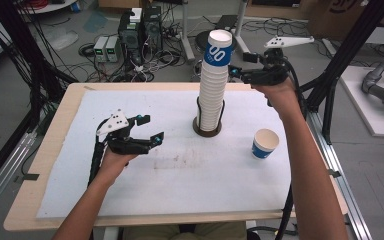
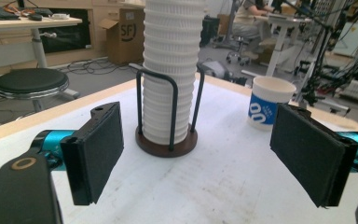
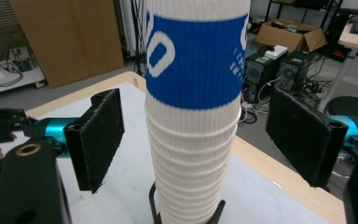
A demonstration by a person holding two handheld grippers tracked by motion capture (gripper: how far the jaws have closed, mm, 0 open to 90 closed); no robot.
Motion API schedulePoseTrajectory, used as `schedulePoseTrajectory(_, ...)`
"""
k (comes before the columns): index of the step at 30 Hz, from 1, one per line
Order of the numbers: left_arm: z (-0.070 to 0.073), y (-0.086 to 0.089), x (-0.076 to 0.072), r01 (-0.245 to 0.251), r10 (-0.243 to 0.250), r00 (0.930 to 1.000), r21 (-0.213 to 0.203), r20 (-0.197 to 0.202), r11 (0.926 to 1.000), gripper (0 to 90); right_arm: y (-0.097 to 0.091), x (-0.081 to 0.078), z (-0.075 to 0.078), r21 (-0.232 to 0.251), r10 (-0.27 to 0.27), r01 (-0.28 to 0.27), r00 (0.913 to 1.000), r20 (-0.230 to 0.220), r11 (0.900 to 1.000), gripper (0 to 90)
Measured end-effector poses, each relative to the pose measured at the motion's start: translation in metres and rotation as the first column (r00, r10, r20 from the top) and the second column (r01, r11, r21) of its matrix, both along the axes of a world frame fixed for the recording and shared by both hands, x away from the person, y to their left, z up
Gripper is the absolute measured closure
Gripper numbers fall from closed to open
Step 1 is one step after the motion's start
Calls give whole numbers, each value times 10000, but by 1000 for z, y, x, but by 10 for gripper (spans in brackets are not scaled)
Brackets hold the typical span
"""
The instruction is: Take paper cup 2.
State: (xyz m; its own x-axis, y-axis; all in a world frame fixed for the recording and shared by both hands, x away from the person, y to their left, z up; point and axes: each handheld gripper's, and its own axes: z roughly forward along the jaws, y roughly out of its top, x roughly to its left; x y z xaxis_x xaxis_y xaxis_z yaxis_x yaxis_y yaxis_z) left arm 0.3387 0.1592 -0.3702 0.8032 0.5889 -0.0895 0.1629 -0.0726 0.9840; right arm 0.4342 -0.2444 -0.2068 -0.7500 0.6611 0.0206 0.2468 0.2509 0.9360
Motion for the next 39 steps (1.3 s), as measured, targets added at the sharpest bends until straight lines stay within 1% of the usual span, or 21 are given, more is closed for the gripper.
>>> schedulePoseTrajectory(1,-1,0,0,-2,2,10000,-32,-30,10000,172,1,2,2,12,16,-16,10000,7,10000,197)
schedulePoseTrajectory(4,-5,0,-2,-4,4,10000,56,-39,10000,172,6,6,7,-41,-56,56,10000,31,10000,197)
schedulePoseTrajectory(10,-9,0,-4,-26,25,10000,107,54,9999,172,15,14,16,-120,-139,140,9999,58,9998,197)
schedulePoseTrajectory(14,-10,0,-5,-6,6,10000,52,97,10000,173,20,17,23,-157,-199,201,9997,120,9997,197)
schedulePoseTrajectory(17,-11,1,-5,28,-28,10000,-23,62,10000,174,22,21,26,-176,-331,332,9994,67,9993,197)
schedulePoseTrajectory(25,-12,4,-5,15,-15,10000,-141,38,9999,174,35,32,31,-230,-346,344,9994,-75,9991,197)
schedulePoseTrajectory(32,-12,2,-5,85,-85,10000,-126,-15,9999,175,44,39,28,-308,-268,262,9994,-219,9992,197)
schedulePoseTrajectory(37,-12,3,-5,72,-72,10000,-122,-27,9999,175,43,41,28,-2,-232,232,9994,-272,9997,198)
schedulePoseTrajectory(38,-12,4,-4,72,-73,10000,-118,-34,9999,175,43,41,28,22,-220,220,9993,-315,9998,202)
schedulePoseTrajectory(39,-12,4,-4,74,-75,10000,-138,-30,9999,175,43,41,29,-24,-209,208,9995,-236,9998,224)
